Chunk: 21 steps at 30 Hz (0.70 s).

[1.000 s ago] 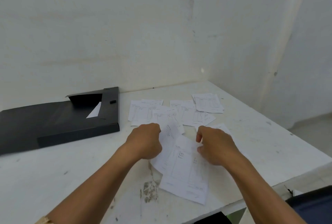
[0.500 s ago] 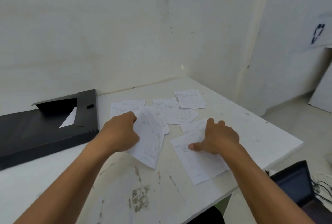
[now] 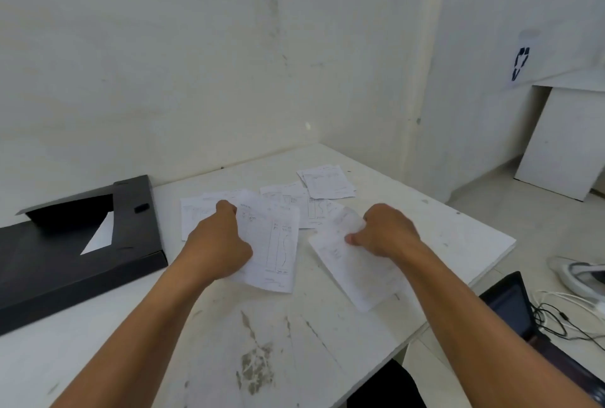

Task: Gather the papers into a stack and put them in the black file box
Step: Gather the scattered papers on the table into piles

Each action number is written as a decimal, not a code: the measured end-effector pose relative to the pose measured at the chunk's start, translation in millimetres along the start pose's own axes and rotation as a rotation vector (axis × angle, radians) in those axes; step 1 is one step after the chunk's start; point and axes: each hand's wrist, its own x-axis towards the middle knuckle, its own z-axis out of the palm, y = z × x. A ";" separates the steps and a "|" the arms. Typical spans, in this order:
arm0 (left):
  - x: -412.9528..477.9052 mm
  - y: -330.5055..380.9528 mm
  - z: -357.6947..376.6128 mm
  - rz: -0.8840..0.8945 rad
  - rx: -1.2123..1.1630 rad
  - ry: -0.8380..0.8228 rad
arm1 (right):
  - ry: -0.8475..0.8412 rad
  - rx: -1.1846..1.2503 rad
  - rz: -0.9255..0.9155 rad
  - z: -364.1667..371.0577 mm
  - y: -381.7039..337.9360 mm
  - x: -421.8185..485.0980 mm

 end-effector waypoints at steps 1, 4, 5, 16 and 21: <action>0.9 -0.3 -1.0 -0.004 -0.010 0.001 | 0.029 -0.010 0.033 -2.8 1.6 3.2; 4.5 1.1 -1.7 -0.022 -0.035 -0.006 | 0.041 -0.094 0.124 -0.6 5.5 11.6; 5.7 1.4 -1.1 -0.030 -0.038 -0.013 | 0.029 -0.104 0.135 2.1 5.4 13.3; 26.1 -12.5 -17.9 -0.126 -0.037 -0.058 | 0.068 0.082 -0.134 -27.7 1.7 34.2; 39.8 -29.1 -38.4 -0.222 -0.156 0.114 | 0.022 0.526 -0.266 -50.6 -19.9 54.9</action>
